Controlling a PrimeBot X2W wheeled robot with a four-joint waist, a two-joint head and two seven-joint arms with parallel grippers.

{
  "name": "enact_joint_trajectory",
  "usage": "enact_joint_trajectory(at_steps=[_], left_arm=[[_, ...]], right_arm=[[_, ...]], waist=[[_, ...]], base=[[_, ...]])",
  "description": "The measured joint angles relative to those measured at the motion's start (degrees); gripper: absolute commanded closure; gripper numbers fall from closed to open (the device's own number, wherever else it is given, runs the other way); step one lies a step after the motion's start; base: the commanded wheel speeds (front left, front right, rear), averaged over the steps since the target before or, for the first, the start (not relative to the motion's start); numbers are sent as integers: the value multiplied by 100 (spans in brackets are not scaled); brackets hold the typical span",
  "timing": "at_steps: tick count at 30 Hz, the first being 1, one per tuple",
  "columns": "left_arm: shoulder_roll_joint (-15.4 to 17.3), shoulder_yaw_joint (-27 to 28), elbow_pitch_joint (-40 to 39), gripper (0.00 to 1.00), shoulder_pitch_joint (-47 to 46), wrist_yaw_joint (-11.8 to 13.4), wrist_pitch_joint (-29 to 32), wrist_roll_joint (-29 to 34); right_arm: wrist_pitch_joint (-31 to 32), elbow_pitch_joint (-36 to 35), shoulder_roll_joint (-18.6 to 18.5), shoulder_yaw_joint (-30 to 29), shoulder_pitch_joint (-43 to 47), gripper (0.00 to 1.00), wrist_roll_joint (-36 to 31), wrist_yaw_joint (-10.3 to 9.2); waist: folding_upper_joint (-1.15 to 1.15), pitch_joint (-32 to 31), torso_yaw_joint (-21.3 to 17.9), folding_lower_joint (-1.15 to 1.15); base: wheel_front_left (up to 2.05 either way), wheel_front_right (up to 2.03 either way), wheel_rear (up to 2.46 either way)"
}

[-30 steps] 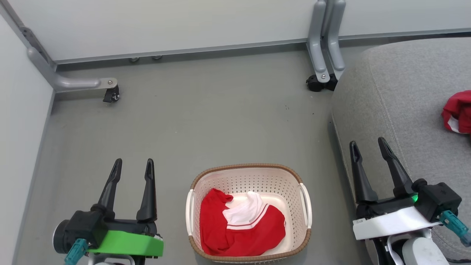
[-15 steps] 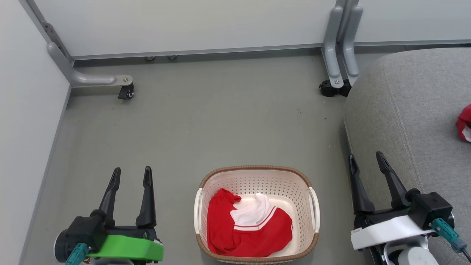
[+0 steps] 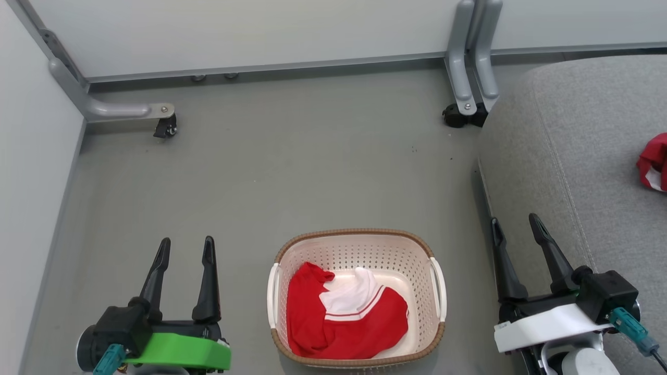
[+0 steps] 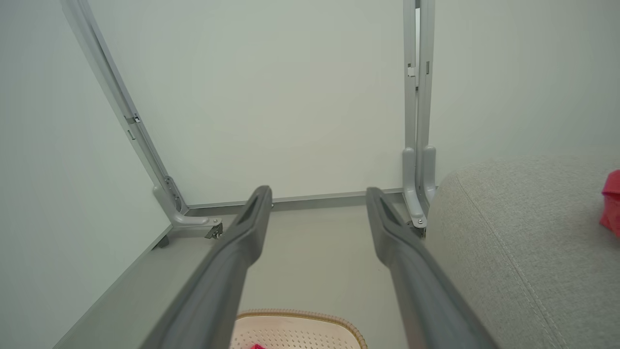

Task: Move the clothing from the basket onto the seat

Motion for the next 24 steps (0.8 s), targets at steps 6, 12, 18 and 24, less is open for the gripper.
enact_joint_trajectory(at_steps=[6,12,18,24], left_arm=[[0,-62,48,0,-120,-57,-1,129],[-2,-202,537,0,-498,-132,-3,500],[47,-355,1488,0,-1062,-154,0,976],[315,-608,2532,0,-1740,-158,0,1335]], right_arm=[[0,-66,1,-58,-136,0,-4,0],[0,-159,14,-186,-417,0,-48,0],[0,-207,33,-314,-670,0,1,0],[0,-370,35,-343,-1016,0,138,0]], waist=[[0,246,-92,0],[0,684,-248,0],[0,1222,-451,0],[0,1841,-690,0]], base=[[0,0,0],[0,0,0],[0,0,0],[0,0,0]])
